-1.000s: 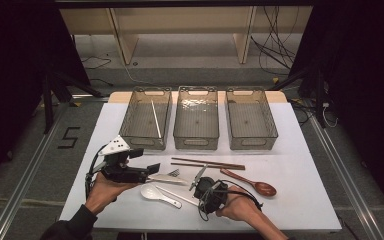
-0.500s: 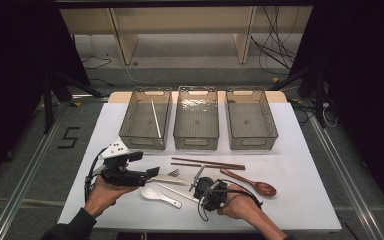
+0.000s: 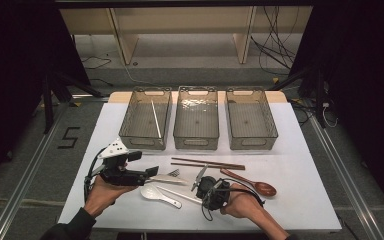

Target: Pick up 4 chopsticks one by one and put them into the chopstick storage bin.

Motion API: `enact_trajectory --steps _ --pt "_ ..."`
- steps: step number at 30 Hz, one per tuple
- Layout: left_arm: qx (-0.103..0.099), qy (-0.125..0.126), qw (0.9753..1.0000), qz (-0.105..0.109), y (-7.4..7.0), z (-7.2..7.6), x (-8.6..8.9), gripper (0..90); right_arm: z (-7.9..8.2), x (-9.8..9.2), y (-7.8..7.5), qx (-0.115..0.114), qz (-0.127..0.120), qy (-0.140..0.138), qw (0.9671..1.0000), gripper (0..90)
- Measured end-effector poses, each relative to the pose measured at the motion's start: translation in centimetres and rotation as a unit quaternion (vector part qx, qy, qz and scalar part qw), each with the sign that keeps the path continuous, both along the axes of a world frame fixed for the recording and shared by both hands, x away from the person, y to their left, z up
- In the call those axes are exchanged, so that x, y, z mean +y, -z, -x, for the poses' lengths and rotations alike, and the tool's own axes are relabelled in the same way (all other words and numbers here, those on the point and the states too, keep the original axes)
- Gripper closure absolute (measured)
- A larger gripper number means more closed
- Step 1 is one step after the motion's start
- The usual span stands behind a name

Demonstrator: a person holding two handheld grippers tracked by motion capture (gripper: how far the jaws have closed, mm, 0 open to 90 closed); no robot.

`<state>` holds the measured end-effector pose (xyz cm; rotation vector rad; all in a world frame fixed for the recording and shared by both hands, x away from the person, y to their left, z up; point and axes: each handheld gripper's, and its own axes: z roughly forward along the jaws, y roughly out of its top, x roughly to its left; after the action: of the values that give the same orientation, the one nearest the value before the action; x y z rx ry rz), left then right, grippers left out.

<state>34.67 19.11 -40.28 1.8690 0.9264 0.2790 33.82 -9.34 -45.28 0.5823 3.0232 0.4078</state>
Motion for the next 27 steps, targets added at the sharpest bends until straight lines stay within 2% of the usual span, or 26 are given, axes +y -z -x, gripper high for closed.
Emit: enact_trajectory --steps 6,9,13,27 --pt "0.0 -0.004 1.0 0.002 0.0 0.0 0.1 14.8 -0.2 -0.7 -0.8 -0.005 -0.017 0.008 0.9998 85.1" --pt "0.001 -0.001 1.0 -0.001 0.1 0.0 0.0 14.8 -0.2 -0.7 -0.6 -0.004 -0.017 0.006 0.9998 85.1" --pt "0.002 0.0 1.0 -0.001 0.1 0.0 -0.1 14.8 -0.1 -0.3 -0.2 -0.004 -0.002 0.003 1.0 84.8" --pt "0.002 0.001 1.0 -0.003 0.2 0.0 -0.1 14.8 -0.2 0.4 0.6 0.005 0.022 0.002 0.9998 83.5"
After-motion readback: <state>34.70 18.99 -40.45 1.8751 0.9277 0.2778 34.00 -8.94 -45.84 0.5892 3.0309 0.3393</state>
